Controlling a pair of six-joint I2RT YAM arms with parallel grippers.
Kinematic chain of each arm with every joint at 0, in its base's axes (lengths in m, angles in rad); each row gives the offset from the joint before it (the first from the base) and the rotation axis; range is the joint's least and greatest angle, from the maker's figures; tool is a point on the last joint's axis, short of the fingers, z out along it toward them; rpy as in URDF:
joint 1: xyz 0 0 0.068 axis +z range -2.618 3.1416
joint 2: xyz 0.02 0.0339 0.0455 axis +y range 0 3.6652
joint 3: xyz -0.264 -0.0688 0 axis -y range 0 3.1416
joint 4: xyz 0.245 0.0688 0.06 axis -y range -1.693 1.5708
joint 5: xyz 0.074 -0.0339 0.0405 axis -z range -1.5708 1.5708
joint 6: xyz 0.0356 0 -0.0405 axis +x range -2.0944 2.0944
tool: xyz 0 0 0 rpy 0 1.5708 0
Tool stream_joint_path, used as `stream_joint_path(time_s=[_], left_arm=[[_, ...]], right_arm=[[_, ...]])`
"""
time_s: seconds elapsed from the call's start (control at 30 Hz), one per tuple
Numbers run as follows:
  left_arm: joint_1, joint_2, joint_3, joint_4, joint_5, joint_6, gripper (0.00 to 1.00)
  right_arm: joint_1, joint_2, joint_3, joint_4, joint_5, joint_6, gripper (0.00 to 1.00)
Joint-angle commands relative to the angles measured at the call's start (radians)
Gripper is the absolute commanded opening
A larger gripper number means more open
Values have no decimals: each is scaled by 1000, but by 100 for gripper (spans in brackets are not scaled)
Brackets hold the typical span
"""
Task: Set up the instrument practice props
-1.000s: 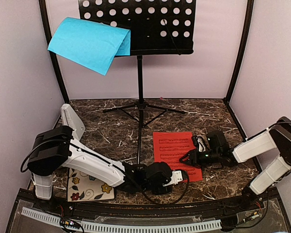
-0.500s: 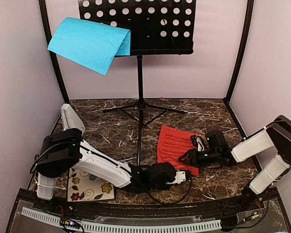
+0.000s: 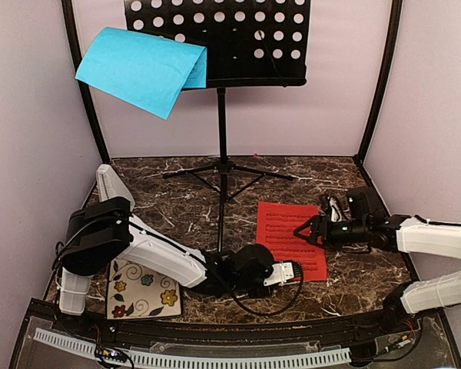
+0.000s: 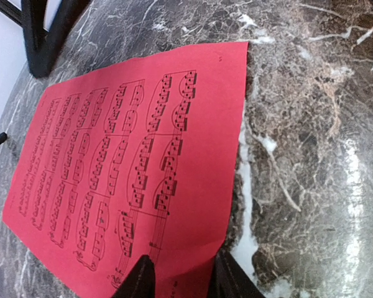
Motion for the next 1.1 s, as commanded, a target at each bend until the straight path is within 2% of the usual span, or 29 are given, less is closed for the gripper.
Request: stream_joint_path(time_s=[0.0,0.07,0.23,0.43,0.67,1.07], left_arm=[[21,-32,-51,-56,210,-102,36],[28,-49,-53,-58,279,-136,35],[40,-110,-47,-57,421,-243,37],[121,-172,-13,-61,412,-440,39],[217,-91,87,-140,369,-581,39],[238,69,183,-218,360,-587,37]], right_arm=[[-85,-93,30,-175,68,-6,78],[-137,-110,30,-217,109,-19,82],[-254,-29,15,-228,107,-48,82],[-323,26,-46,-177,14,-49,79],[-326,33,-126,-135,-25,-26,76],[-314,278,-195,216,-211,86,63]])
